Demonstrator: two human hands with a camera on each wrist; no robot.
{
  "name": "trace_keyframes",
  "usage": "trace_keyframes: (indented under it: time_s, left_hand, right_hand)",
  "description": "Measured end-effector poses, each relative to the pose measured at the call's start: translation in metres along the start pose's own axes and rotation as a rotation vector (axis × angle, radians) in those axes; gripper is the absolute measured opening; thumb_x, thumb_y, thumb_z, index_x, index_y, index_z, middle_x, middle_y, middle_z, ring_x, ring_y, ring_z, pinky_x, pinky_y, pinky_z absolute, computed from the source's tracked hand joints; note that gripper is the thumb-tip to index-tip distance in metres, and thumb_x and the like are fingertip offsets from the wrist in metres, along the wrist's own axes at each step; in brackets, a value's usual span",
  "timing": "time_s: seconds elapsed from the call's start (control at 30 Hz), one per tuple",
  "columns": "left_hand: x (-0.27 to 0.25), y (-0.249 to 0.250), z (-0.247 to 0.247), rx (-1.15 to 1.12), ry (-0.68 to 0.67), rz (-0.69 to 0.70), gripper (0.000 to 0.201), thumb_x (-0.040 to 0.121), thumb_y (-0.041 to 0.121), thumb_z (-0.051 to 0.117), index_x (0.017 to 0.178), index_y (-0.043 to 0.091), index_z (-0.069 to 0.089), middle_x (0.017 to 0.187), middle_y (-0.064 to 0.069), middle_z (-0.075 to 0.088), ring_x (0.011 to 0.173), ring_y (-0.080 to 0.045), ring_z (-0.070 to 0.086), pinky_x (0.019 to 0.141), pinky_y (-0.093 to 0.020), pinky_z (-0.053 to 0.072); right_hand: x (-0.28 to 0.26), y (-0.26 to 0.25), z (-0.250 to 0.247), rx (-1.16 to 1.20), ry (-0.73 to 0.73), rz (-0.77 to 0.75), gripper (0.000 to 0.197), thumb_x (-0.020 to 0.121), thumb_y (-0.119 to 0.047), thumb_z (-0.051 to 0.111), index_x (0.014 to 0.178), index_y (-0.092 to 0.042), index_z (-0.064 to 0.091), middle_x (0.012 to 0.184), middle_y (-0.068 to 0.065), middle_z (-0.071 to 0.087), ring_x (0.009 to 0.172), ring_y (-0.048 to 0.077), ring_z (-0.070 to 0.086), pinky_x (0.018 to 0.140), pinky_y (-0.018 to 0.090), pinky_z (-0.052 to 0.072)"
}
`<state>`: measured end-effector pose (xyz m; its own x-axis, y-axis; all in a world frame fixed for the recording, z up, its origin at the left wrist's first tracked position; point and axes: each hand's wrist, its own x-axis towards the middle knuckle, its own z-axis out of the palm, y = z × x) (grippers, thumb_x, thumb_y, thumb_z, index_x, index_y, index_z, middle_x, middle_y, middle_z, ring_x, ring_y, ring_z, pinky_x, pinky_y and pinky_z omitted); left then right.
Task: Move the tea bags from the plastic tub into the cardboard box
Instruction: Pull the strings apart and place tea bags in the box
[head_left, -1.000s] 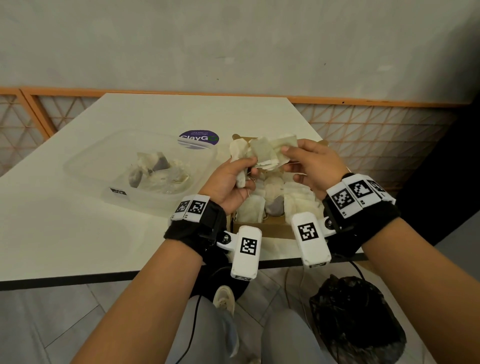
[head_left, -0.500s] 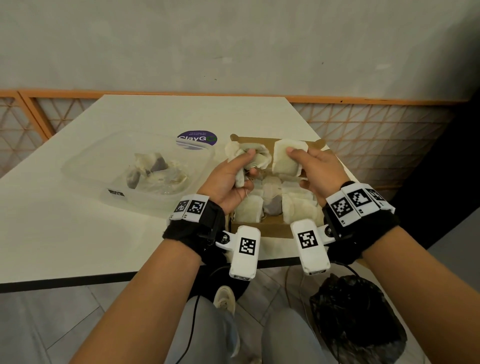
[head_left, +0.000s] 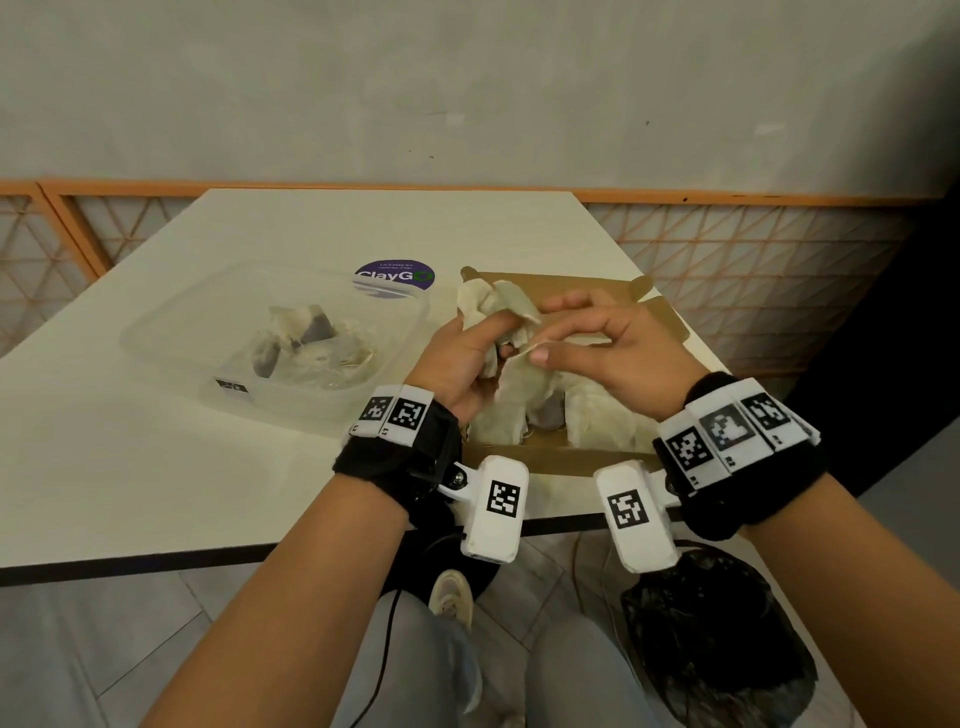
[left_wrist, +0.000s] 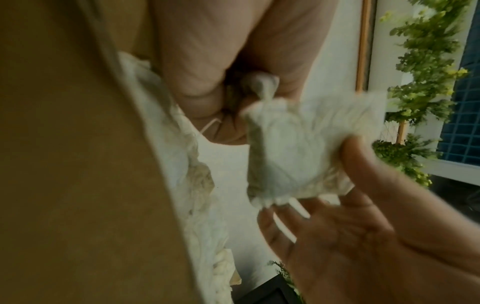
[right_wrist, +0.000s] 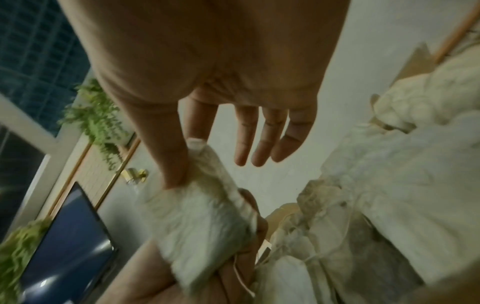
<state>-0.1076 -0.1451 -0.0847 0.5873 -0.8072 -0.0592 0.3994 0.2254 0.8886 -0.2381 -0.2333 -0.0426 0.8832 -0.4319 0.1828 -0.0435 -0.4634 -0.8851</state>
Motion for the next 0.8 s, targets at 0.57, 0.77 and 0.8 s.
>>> trace_keyframes:
  time_s: [0.57, 0.77, 0.8]
  left_hand:
    - [0.001, 0.001, -0.001, -0.176, 0.034, -0.009, 0.007, 0.095, 0.010, 0.052, 0.094, 0.012, 0.058, 0.071, 0.001, 0.061, 0.047, -0.003, 0.046, 0.039, -0.013, 0.035]
    - [-0.003, 0.002, 0.001, 0.004, -0.074, -0.035, 0.012, 0.087, 0.020, 0.062, 0.095, 0.012, 0.058, 0.065, 0.005, 0.058, 0.046, -0.003, 0.046, 0.041, -0.014, 0.035]
    - [-0.002, 0.001, 0.001, 0.006, -0.078, -0.033, 0.006, 0.087, 0.016, 0.062, 0.090, 0.012, 0.058, 0.062, 0.005, 0.056, 0.045, -0.002, 0.045, 0.041, -0.014, 0.034]
  right_hand:
    - [0.011, 0.011, -0.007, 0.727, 0.348, 0.117, 0.007, 0.085, 0.000, 0.059, 0.087, 0.003, 0.065, 0.084, 0.010, 0.071, 0.078, 0.017, 0.070, 0.068, 0.026, 0.057]
    - [0.009, 0.016, -0.001, 0.651, 0.243, 0.091, 0.012, 0.085, -0.001, 0.058, 0.093, 0.004, 0.065, 0.095, 0.016, 0.068, 0.088, 0.021, 0.067, 0.081, 0.032, 0.057]
    - [0.010, 0.016, -0.002, 0.623, 0.241, 0.095, 0.011, 0.085, -0.001, 0.058, 0.093, 0.003, 0.065, 0.095, 0.016, 0.068, 0.087, 0.021, 0.067, 0.081, 0.032, 0.057]
